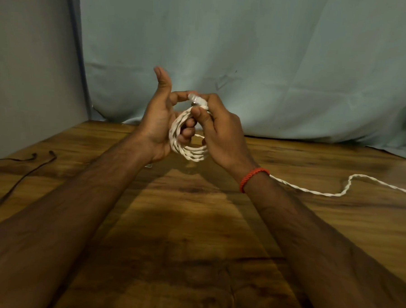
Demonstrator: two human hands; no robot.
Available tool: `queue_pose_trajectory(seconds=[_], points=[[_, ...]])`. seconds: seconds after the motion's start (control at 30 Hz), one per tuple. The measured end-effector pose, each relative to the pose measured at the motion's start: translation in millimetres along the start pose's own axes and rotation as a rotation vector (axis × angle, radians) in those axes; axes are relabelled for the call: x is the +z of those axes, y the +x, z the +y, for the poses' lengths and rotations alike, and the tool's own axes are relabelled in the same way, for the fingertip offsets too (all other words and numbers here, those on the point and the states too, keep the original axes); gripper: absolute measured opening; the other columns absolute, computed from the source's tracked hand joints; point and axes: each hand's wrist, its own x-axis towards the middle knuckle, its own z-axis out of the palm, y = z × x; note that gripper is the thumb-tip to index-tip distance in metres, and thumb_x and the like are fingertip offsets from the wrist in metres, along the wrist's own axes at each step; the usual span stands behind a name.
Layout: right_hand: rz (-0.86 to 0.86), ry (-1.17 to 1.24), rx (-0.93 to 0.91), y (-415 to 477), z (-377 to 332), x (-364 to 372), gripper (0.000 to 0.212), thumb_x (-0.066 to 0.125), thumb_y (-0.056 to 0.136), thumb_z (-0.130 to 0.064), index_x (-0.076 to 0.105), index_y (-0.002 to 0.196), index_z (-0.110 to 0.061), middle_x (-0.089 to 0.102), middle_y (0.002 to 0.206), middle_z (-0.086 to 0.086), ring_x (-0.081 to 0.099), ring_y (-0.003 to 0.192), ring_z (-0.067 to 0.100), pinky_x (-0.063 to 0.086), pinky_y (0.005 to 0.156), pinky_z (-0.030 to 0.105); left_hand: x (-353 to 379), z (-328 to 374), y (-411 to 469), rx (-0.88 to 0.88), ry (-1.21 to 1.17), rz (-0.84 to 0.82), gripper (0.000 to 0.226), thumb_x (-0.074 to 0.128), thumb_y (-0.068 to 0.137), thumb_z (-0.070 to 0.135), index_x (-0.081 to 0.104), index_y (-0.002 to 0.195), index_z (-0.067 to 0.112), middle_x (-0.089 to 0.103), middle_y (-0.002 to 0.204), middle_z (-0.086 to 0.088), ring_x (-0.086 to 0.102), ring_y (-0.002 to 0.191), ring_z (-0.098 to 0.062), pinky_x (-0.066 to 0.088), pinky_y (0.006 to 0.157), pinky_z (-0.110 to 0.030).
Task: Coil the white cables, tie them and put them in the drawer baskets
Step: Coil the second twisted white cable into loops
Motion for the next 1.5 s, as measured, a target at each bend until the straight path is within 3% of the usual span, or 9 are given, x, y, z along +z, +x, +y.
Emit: queue_pose_trajectory(seconds=[0.13, 0.3, 0.57, 0.7, 0.93, 1.07, 1.27, 1.37, 1.5], points=[[0.206, 0.083, 0.079, 4, -2, 0, 0.023, 0.052, 0.105, -0.026, 0.061, 0.118, -0.009, 0.061, 0.077, -0.014, 0.056, 0.063, -0.012, 0.038, 0.057, 0.004, 3, -8, 0, 0.013, -0.017, -0.016, 0.071, 0.040, 0.096, 0.067, 0.069, 0.119, 0.007, 0.061, 0.060, -0.006, 0.060, 0.059, -0.020, 0.054, 0.069, -0.035], [0.210, 0.022, 0.072, 5, -2, 0, 0.022, 0.053, 0.104, -0.028, 0.061, 0.118, -0.012, 0.053, 0.065, -0.015, 0.052, 0.052, -0.004, 0.034, 0.053, 0.008, 11, -13, -1, 0.020, 0.030, 0.097, 0.052, 0.046, 0.105, 0.043, 0.062, 0.066, 0.013, 0.041, 0.045, 0.002, 0.043, 0.045, -0.014, 0.042, 0.053, -0.027], [0.149, -0.100, -0.044, 3, -4, 4, 0.028, 0.052, 0.104, -0.026, 0.062, 0.129, -0.017, 0.070, 0.083, -0.003, 0.060, 0.063, 0.005, 0.049, 0.062, 0.027, 19, -9, -6, 0.165, 0.086, 0.331, 0.041, 0.050, 0.105, 0.033, 0.060, 0.073, 0.011, 0.049, 0.044, 0.007, 0.038, 0.035, -0.003, 0.034, 0.039, -0.018], [0.127, -0.060, 0.053, 2, -2, 9, 0.027, 0.053, 0.104, -0.020, 0.061, 0.129, -0.013, 0.068, 0.092, -0.003, 0.058, 0.070, -0.002, 0.039, 0.064, 0.007, 20, -16, -7, 0.105, -0.103, 0.354, 0.035, 0.055, 0.103, 0.029, 0.061, 0.077, 0.007, 0.054, 0.049, 0.003, 0.036, 0.035, -0.007, 0.038, 0.040, -0.020], [0.161, 0.097, 0.187, 1, -11, 11, 0.032, 0.059, 0.101, -0.025, 0.061, 0.131, -0.015, 0.071, 0.110, -0.004, 0.063, 0.096, 0.004, 0.047, 0.082, 0.013, 15, -12, -4, -0.078, -0.356, 0.270, 0.046, 0.054, 0.099, 0.048, 0.055, 0.071, 0.011, 0.043, 0.045, 0.005, 0.027, 0.030, -0.005, 0.023, 0.030, -0.017], [0.239, 0.269, 0.297, 2, -18, 14, 0.036, 0.075, 0.090, -0.030, 0.065, 0.122, -0.016, 0.074, 0.104, -0.003, 0.069, 0.092, 0.009, 0.057, 0.087, 0.030, 12, -9, -7, -0.010, -0.439, 0.227, 0.049, 0.053, 0.090, 0.050, 0.048, 0.061, 0.011, 0.034, 0.038, 0.006, 0.025, 0.030, -0.007, 0.018, 0.034, -0.017], [0.236, 0.688, 0.456, -5, -27, 17, 0.030, 0.083, 0.082, -0.012, 0.070, 0.106, 0.000, 0.076, 0.088, 0.019, 0.073, 0.070, 0.028, 0.063, 0.066, 0.048, 20, -15, -4, 0.018, -0.407, 0.346, 0.043, 0.064, 0.092, 0.036, 0.048, 0.059, 0.013, 0.041, 0.045, 0.004, 0.034, 0.029, -0.007, 0.026, 0.031, -0.013], [0.237, 0.518, 0.365, -5, -24, 20, 0.021, 0.079, 0.086, -0.016, 0.073, 0.102, -0.005, 0.076, 0.085, 0.015, 0.071, 0.071, 0.025, 0.062, 0.070, 0.054, 20, -18, -2, 0.012, -0.331, 0.430, 0.053, 0.059, 0.094, 0.058, 0.052, 0.061, 0.016, 0.046, 0.046, 0.004, 0.040, 0.033, -0.007, 0.030, 0.034, -0.015], [0.227, 0.323, 0.210, -11, -21, 29, 0.022, 0.070, 0.093, -0.019, 0.071, 0.113, -0.010, 0.077, 0.095, 0.004, 0.072, 0.084, 0.017, 0.060, 0.081, 0.046, 20, -16, -4, 0.044, -0.280, 0.598, 0.053, 0.051, 0.099, 0.055, 0.063, 0.071, 0.012, 0.061, 0.052, 0.000, 0.059, 0.041, -0.014, 0.045, 0.042, -0.021]])
